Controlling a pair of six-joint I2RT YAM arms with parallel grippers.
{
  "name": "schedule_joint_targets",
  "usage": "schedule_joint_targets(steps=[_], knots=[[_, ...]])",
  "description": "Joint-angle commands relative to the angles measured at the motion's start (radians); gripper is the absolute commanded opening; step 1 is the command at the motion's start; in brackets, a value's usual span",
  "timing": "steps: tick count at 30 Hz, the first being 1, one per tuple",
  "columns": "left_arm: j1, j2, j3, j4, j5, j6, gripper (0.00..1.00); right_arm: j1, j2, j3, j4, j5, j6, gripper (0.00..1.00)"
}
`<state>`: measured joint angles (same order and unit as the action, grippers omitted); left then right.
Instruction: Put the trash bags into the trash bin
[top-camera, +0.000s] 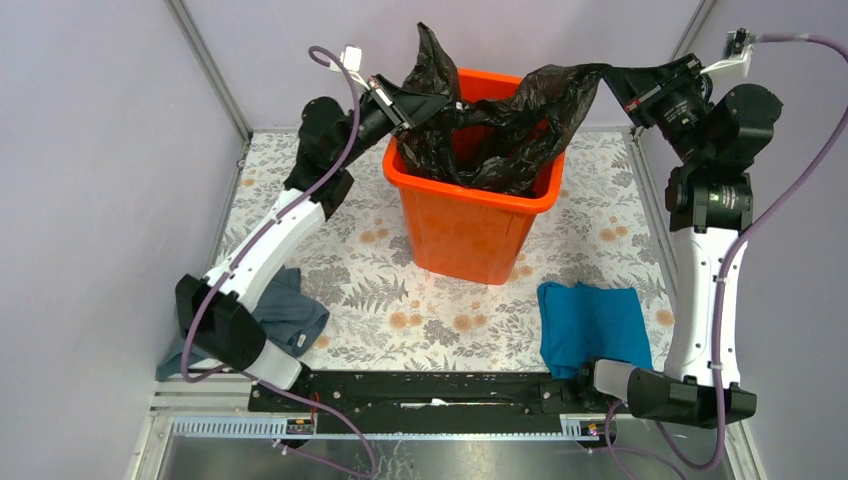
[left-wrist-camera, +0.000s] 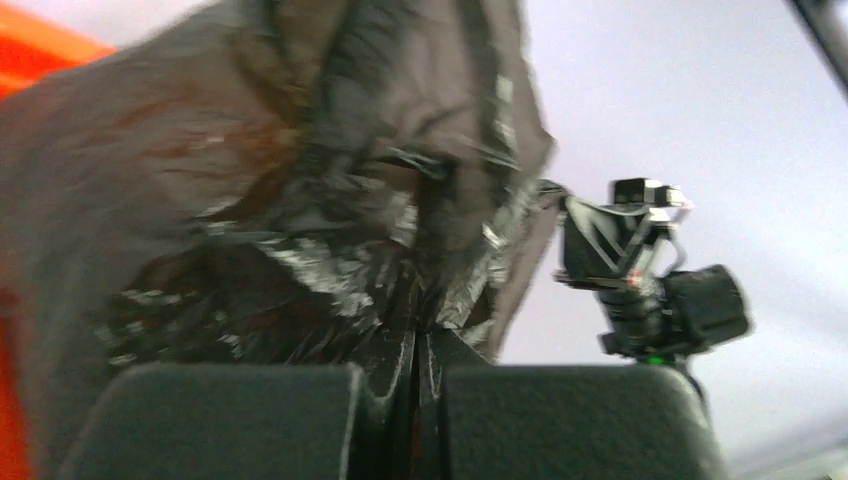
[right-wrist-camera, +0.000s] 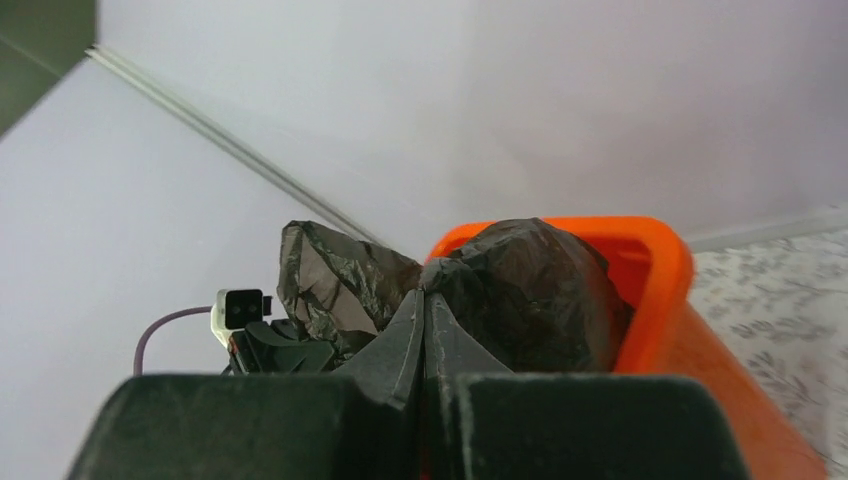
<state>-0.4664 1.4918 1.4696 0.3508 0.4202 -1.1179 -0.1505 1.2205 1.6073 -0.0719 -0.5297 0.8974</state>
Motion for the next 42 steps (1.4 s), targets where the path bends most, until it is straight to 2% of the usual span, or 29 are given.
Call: schedule_joint_targets(steps=[1, 6, 9, 14, 18, 21, 24, 26, 29, 33, 35, 39, 42], knots=[[0.047, 0.008, 0.105, -0.105, -0.018, 0.082, 0.0, 0.0, 0.055, 0.113, -0.239, 0.104, -0.183, 0.0], [0.173, -0.092, 0.195, -0.236, 0.002, 0.106, 0.0, 0.001, 0.076, 0.359, -0.448, 0.247, -0.341, 0.0], [0.252, -0.157, 0.183, -0.304, 0.061, 0.086, 0.0, 0.0, 0.084, 0.466, -0.589, 0.316, -0.418, 0.0], [0.349, -0.263, 0.063, -0.329, 0.158, 0.038, 0.0, 0.0, 0.027, 0.426, -0.704, 0.376, -0.49, 0.0], [0.405, -0.308, 0.045, -0.456, 0.231, 0.098, 0.0, 0.0, -0.024, 0.374, -0.779, 0.39, -0.543, 0.0], [0.411, -0.347, 0.008, -0.504, 0.261, 0.126, 0.0, 0.0, -0.065, 0.334, -0.808, 0.416, -0.579, 0.0], [0.41, -0.422, -0.108, -0.444, 0.298, 0.081, 0.0, 0.004, -0.104, 0.274, -0.802, 0.375, -0.567, 0.0], [0.41, -0.455, -0.135, -0.507, 0.295, 0.126, 0.0, 0.021, -0.123, 0.24, -0.808, 0.367, -0.569, 0.0], [0.41, -0.49, -0.163, -0.558, 0.305, 0.15, 0.0, 0.065, -0.126, 0.271, -0.86, 0.479, -0.618, 0.0], [0.405, -0.552, -0.266, -0.498, 0.327, 0.093, 0.0, 0.106, -0.141, 0.211, -0.848, 0.599, -0.66, 0.0], [0.405, -0.569, -0.241, -0.518, 0.327, 0.099, 0.0, 0.116, -0.119, 0.262, -0.875, 0.576, -0.66, 0.0], [0.405, -0.563, -0.079, -0.656, 0.293, 0.181, 0.0, 0.121, -0.089, 0.414, -0.923, 0.509, -0.619, 0.0], [0.405, -0.593, -0.049, -0.709, 0.25, 0.216, 0.0, 0.122, -0.116, 0.398, -0.927, 0.456, -0.586, 0.0]])
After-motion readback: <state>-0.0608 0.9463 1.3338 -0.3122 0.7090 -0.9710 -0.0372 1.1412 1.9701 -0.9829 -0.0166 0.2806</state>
